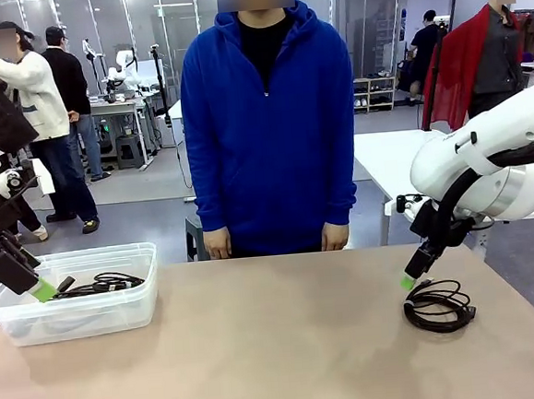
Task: Organize and store the cables.
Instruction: Place the USB Extension Cable into the Organizing box.
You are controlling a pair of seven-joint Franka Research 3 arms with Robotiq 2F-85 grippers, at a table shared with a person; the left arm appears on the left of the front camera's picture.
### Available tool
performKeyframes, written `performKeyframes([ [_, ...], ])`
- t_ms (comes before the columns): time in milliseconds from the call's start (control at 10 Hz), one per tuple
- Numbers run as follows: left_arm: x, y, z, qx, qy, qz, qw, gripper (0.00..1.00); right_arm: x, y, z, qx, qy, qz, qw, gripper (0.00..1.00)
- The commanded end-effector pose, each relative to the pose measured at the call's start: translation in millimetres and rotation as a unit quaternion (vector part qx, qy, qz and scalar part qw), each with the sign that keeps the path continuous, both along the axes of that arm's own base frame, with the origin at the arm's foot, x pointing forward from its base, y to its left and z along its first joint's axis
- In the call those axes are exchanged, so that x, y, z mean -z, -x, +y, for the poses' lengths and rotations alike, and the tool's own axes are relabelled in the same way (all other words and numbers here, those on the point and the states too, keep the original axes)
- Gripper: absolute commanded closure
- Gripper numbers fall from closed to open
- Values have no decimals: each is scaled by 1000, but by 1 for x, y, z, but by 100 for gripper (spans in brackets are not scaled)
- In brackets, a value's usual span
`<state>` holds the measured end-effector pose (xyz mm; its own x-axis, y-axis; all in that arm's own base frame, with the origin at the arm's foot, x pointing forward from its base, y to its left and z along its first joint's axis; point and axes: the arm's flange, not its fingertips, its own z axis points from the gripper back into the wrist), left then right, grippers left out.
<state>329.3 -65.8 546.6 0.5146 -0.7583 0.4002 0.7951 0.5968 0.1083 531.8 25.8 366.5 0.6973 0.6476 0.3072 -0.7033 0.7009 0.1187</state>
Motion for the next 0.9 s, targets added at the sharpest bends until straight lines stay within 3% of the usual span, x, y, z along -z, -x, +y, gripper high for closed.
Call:
performKeyframes([
  [0,-3,1,-1,0,-6,0,1000,2,-6,-5,4,14,15,-1,1000,0],
  [500,-3,1,-1,0,-6,0,1000,2,-8,-2,5,13,24,1,1000,0],
  [800,-3,1,-1,0,-6,0,1000,2,-3,-6,8,57,31,13,998,0],
])
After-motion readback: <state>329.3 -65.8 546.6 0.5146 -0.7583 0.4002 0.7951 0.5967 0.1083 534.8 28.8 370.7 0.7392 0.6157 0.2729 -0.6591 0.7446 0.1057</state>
